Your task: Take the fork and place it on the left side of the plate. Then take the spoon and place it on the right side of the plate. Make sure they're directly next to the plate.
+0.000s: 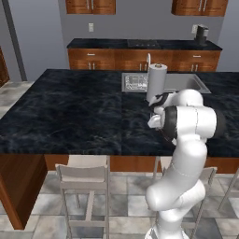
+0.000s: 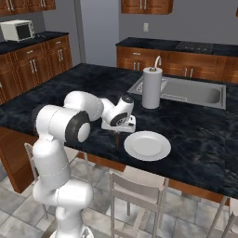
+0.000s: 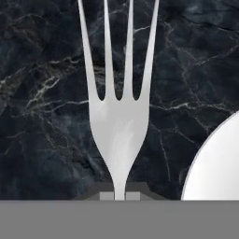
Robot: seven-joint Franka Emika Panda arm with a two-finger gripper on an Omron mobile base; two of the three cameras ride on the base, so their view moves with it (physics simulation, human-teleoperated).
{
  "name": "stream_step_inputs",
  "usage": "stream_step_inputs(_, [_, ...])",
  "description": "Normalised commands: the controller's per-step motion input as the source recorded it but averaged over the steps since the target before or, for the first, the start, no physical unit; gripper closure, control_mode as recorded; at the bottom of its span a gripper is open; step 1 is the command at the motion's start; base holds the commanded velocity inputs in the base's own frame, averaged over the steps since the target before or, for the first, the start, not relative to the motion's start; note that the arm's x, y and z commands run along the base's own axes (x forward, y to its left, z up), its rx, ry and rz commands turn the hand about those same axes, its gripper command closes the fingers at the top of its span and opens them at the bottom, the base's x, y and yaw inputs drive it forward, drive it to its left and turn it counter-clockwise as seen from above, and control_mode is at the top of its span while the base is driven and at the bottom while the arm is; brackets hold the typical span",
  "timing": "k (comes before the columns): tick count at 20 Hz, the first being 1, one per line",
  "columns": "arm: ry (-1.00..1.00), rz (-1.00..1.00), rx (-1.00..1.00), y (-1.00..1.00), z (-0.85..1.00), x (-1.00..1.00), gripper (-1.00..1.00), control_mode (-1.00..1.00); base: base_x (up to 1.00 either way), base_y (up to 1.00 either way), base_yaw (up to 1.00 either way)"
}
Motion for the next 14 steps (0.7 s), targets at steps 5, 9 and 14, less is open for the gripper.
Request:
stream_step_inputs(5, [0.01,0.0,0.0,-0.08,-0.31,0.25,1.0,-1.0,0.0,0.0,0.0])
stream_step_inputs(9, [0.0,0.0,0.0,-0.03,-0.26,0.21,1.0,-1.0,0.0,0.0,0.0])
stream_step_inputs(14, [0.0,-0.01,0.0,0.0,-0.27,0.14,1.0,-1.0,0.0,0.0,0.0])
